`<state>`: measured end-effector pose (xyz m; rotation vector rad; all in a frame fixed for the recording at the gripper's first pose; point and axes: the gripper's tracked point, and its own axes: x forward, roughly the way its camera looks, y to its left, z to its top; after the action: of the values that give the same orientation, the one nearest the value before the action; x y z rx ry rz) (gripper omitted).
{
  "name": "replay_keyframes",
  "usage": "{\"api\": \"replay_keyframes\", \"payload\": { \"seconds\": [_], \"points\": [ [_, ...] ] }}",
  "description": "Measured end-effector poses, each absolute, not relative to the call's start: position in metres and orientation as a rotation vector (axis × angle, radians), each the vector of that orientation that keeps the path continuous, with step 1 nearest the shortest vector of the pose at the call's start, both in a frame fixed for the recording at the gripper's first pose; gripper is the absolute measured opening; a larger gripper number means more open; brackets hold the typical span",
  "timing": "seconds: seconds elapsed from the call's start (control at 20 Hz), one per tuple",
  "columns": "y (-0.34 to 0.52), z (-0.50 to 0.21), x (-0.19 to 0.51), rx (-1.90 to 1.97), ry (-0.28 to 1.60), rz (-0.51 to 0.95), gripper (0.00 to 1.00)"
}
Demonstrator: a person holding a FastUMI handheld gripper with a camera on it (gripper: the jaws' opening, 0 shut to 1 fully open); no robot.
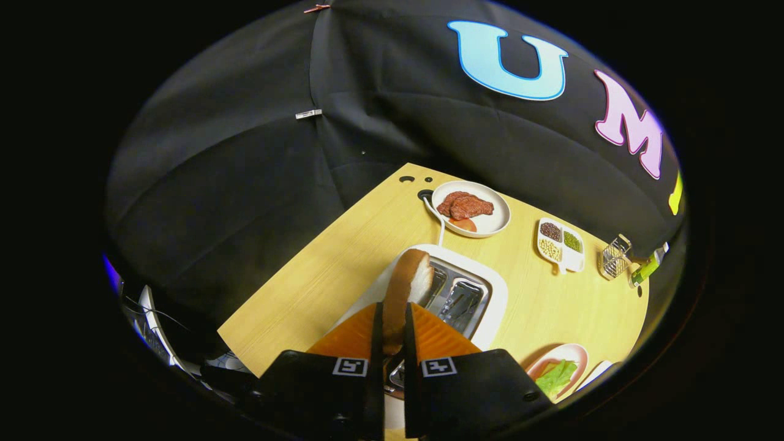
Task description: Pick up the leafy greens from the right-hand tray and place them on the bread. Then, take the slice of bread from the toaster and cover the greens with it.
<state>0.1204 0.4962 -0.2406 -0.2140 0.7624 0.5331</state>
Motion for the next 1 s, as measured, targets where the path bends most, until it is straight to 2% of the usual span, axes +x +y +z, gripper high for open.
{"api": "replay_keyframes", "payload": {
  "seconds": [0.25,0.5,0.8,1.0],
  "points": [
    [0.495,-0.225,0.116,-0.183,0.754,0.556,0.17],
    [0.484,-0.176,0.123,-0.127,0.682,0.563,0.17],
    [0.43,-0.112,0.144,-0.039,0.577,0.514,0.17],
    [0.376,-0.104,0.152,-0.014,0.562,0.454,0.17]
  ]
}}
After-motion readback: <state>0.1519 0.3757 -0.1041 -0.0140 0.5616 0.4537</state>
